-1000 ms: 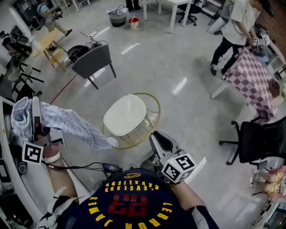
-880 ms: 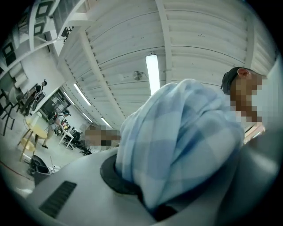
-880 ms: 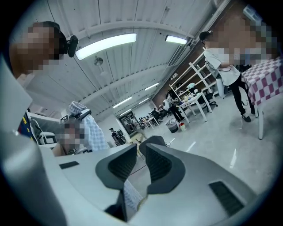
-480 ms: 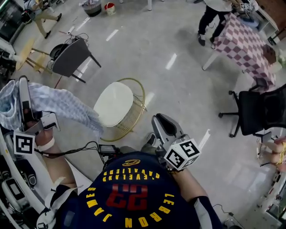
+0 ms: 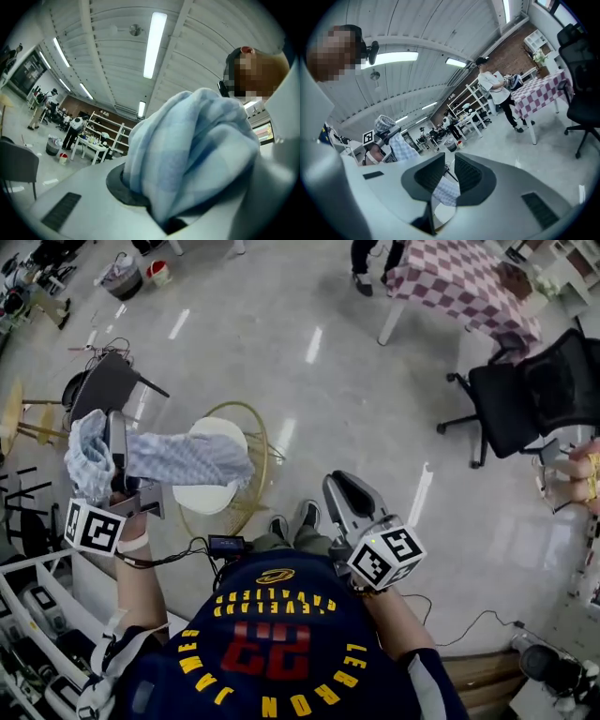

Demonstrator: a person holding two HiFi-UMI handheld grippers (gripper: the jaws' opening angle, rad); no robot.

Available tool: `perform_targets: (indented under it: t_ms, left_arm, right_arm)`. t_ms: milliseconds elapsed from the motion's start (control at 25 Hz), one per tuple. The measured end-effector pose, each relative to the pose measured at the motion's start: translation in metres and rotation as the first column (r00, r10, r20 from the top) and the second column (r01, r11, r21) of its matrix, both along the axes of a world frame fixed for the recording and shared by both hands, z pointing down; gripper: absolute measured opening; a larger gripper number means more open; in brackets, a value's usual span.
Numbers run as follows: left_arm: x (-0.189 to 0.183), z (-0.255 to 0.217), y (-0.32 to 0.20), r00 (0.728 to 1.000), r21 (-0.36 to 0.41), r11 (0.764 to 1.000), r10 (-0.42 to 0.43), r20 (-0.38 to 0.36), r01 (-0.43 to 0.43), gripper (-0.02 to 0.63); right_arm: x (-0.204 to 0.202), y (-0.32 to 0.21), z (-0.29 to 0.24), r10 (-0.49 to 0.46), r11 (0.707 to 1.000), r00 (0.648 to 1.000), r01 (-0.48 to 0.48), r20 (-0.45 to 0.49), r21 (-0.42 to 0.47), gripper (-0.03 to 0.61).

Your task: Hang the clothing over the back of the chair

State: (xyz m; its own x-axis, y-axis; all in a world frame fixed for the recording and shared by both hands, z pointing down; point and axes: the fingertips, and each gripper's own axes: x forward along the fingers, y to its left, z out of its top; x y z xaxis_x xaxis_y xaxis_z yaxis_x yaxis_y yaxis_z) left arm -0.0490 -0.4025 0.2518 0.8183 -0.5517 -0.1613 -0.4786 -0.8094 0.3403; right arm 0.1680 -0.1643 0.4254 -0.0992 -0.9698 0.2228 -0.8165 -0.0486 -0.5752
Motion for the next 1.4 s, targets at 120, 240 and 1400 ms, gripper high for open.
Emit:
perform_targets:
  t_ms: [120, 240, 1400]
  left_arm:
    - [0.015, 0.042, 0.003, 0.998, -0.08, 0.995, 0.057, 0.022, -0.055, 0.032]
    - [0.02, 0.063, 0.009, 0.994, -0.113, 0.989, 0.099, 0.035, -0.095, 0.032]
    - [0.153, 0.282, 0.192, 0.699, -0.182, 0.855, 0.505, 0.506, -0.486, 0.032]
  right_arm:
    - [-0.001, 0.012, 0.007, 0.05, 0.999, 0.999, -0.05, 0.002, -0.02, 0.069]
    - [-0.01, 0.016, 0.013, 0.071, 0.997, 0.998, -0.07, 0.003, -0.037, 0.069]
    - [-0.035, 0.114, 0.037, 0.231, 0.964, 0.973, -0.228, 0.001, -0.134, 0.069]
